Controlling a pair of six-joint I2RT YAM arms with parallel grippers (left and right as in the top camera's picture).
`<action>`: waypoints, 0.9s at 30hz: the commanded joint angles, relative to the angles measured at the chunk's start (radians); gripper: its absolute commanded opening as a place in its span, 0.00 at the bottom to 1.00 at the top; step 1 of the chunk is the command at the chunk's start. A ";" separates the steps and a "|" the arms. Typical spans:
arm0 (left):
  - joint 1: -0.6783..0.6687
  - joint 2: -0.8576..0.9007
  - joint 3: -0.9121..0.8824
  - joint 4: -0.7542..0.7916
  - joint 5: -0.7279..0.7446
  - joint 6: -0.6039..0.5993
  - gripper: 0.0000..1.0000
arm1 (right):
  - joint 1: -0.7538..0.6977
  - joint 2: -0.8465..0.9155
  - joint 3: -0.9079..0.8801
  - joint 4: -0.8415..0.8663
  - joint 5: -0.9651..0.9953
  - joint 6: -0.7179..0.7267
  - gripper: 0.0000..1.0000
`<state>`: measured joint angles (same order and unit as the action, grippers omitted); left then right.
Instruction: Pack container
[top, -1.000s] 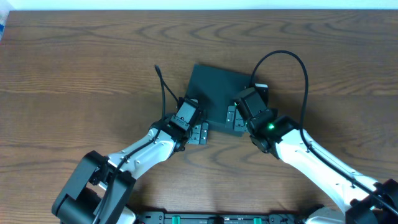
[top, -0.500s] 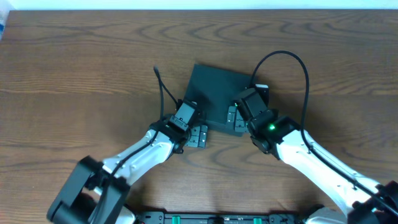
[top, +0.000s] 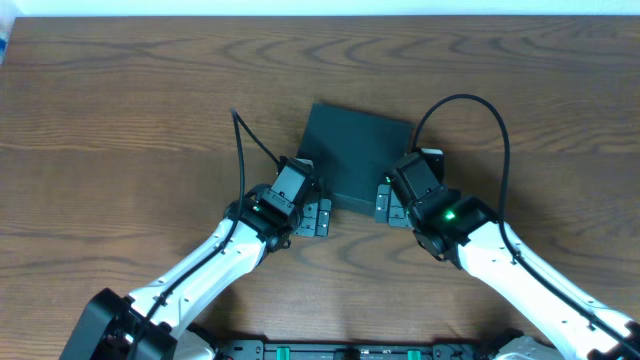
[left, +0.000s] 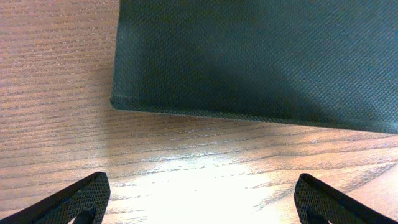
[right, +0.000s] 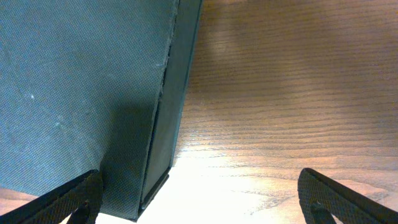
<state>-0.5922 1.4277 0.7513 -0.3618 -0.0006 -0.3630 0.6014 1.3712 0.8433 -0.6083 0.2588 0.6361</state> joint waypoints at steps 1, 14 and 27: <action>-0.004 -0.013 0.024 -0.012 0.002 -0.002 0.95 | 0.008 0.009 -0.034 -0.013 0.068 0.003 0.99; -0.004 -0.013 0.024 -0.054 0.002 -0.005 0.96 | 0.006 0.009 -0.171 0.075 0.074 0.040 0.99; -0.004 -0.102 0.142 -0.129 -0.014 0.035 0.96 | 0.008 -0.116 -0.107 0.077 0.074 -0.007 0.99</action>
<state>-0.5930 1.3769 0.8326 -0.4706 -0.0002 -0.3588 0.6083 1.2972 0.7319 -0.5030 0.2852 0.6712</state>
